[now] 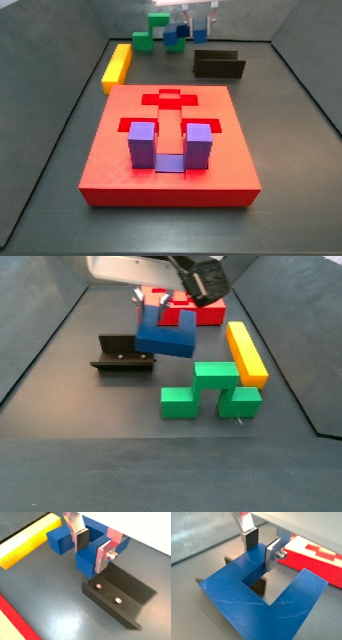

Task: Pick up the blue object. Move up. Place the blue object on the fixture. Regrasp the blue object. Move to above the board. Insert the blue object.
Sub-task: Place the blue object on the fixture.

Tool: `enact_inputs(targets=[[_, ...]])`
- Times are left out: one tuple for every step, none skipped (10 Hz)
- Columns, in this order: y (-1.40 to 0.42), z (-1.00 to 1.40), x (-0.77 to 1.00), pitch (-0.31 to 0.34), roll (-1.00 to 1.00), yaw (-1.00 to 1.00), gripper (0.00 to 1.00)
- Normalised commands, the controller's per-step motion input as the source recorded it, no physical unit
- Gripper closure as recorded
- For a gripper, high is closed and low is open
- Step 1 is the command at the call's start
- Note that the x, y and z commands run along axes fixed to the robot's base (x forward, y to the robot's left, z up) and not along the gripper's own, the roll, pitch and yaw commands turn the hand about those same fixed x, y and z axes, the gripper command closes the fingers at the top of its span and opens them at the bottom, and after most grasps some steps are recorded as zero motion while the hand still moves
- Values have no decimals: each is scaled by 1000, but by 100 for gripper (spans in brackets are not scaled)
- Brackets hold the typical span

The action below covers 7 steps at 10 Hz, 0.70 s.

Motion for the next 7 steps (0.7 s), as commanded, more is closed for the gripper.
enact_inputs(targets=[[0,0,923,-229,-591,-120,100],[0,-40,1000,-134,-494,-46,100],[0,-40,1000,-120,-511,-51,100],[0,-46,1000,-114,-520,-51,100],[0,-11,1000,-94,-529,-69,100],[0,60,1000,0,-469,-74,100],[0,23,1000,0,-440,-34,100]])
